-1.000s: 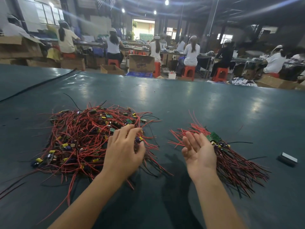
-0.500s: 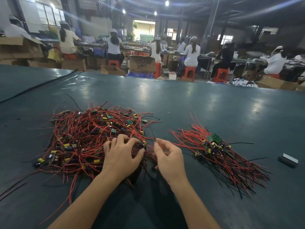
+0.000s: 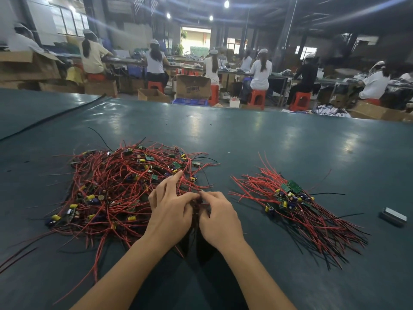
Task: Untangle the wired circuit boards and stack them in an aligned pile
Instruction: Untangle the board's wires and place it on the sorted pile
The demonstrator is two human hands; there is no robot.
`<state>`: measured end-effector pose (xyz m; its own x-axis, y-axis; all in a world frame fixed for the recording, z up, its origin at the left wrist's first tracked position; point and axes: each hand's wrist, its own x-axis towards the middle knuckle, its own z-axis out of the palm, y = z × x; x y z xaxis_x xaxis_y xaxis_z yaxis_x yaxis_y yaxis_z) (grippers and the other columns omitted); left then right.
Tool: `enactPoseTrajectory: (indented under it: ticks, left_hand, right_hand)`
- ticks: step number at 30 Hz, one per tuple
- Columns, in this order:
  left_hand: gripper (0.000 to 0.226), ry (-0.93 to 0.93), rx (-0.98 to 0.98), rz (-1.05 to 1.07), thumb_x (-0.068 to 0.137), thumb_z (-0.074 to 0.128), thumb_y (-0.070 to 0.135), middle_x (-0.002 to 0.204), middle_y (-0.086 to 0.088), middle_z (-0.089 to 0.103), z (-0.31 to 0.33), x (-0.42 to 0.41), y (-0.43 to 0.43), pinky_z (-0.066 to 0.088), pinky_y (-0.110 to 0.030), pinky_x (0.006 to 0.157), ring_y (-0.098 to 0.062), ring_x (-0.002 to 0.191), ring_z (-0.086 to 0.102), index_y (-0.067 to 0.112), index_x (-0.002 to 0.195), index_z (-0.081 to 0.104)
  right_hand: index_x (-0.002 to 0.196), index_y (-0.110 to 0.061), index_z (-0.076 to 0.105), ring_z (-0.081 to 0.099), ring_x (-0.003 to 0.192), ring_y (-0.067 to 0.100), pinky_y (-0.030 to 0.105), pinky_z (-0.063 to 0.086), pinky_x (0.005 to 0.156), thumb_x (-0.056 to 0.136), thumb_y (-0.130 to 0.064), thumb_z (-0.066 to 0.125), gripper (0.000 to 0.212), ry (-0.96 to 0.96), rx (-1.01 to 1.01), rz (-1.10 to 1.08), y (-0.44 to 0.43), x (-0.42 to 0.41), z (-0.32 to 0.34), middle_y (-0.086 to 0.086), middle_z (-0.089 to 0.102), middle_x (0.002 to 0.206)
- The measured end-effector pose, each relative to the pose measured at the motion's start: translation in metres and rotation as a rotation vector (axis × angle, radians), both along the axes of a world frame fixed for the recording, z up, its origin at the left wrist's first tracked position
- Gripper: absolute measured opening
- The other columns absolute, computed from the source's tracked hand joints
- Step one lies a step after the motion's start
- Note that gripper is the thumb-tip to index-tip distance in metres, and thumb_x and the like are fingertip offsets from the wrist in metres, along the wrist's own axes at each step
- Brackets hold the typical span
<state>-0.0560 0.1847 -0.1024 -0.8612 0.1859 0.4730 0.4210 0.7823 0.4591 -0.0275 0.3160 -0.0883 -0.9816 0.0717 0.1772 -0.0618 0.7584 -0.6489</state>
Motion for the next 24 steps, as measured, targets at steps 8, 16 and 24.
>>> enactPoseTrajectory:
  ticks: [8,16,24]
  left_hand:
    - [0.032,0.068,0.089,0.011,0.080,0.061,0.002,0.135,0.001,0.053,0.001,-0.002,-0.003,0.023,-0.043,0.103,-0.021,0.130,0.038,0.028,0.093,0.073]
    - [0.028,0.098,0.110,0.017,0.081,0.064,0.002,0.118,0.006,0.057,0.000,-0.003,-0.003,0.020,-0.032,0.094,-0.015,0.114,0.048,0.027,0.089,0.071]
    - [0.019,0.240,0.196,0.036,0.083,0.055,0.015,0.103,0.008,0.060,0.008,-0.001,-0.006,0.021,-0.026,0.090,-0.011,0.102,0.052,0.023,0.086,0.071]
  right_hand:
    - [0.127,-0.030,0.054,0.062,0.101,0.027,0.038,0.049,0.079,0.098,-0.017,0.052,0.032,0.034,0.245,-0.029,0.003,0.001,0.003,-0.007,0.047,0.129]
    - [0.142,-0.038,0.038,0.063,0.108,0.031,0.035,0.042,0.076,0.090,-0.009,0.059,0.063,-0.122,0.435,-0.019,0.009,-0.003,0.004,0.000,0.023,0.156]
    - [0.122,-0.028,0.048,0.063,0.088,0.026,0.034,0.040,0.066,0.097,-0.021,0.057,0.027,0.087,0.325,0.012,0.015,0.000,0.001,-0.008,0.033,0.137]
